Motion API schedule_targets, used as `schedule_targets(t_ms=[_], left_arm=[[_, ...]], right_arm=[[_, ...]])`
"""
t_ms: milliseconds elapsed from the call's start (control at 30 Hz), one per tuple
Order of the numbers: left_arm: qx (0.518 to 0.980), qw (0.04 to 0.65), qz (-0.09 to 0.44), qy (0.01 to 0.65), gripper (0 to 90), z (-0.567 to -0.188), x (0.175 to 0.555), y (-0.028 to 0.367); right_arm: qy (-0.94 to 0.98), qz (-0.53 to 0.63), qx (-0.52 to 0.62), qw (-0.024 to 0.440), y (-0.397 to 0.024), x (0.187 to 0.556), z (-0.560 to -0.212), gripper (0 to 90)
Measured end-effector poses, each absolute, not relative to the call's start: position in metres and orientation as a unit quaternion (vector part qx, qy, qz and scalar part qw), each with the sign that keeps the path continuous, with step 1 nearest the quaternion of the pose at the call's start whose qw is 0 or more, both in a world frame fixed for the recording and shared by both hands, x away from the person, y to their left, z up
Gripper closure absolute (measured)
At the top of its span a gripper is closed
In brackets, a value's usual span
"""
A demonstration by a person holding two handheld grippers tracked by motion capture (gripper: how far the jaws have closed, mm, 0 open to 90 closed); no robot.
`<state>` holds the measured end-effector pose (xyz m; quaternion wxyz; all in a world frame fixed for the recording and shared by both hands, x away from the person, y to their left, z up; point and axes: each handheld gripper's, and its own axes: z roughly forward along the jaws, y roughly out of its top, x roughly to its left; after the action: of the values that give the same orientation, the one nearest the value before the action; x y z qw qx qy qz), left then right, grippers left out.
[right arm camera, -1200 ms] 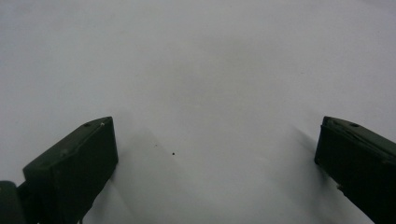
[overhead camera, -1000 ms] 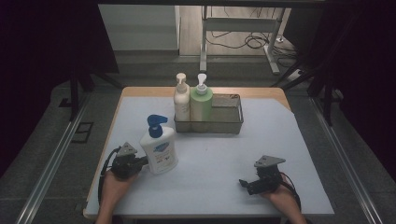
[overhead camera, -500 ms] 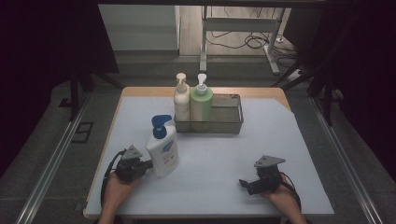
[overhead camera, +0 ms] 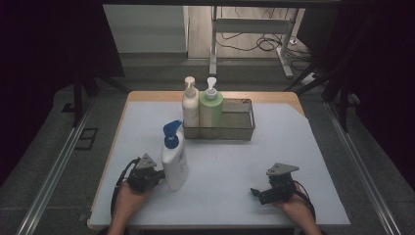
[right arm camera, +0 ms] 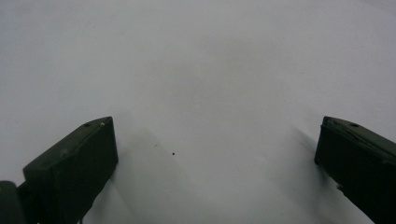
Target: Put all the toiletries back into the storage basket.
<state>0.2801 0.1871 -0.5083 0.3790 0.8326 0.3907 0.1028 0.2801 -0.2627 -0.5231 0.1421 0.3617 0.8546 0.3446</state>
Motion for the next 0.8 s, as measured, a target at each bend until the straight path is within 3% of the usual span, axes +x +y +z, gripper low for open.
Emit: schedule_targets(t_ms=[800], left_arm=[[0.85,0.371,0.081,0.365,89.2,-0.508,0.271,0.163]], right_arm=[[0.855,0.344,0.362,0.142,-0.263,0.28,-0.523,0.0]])
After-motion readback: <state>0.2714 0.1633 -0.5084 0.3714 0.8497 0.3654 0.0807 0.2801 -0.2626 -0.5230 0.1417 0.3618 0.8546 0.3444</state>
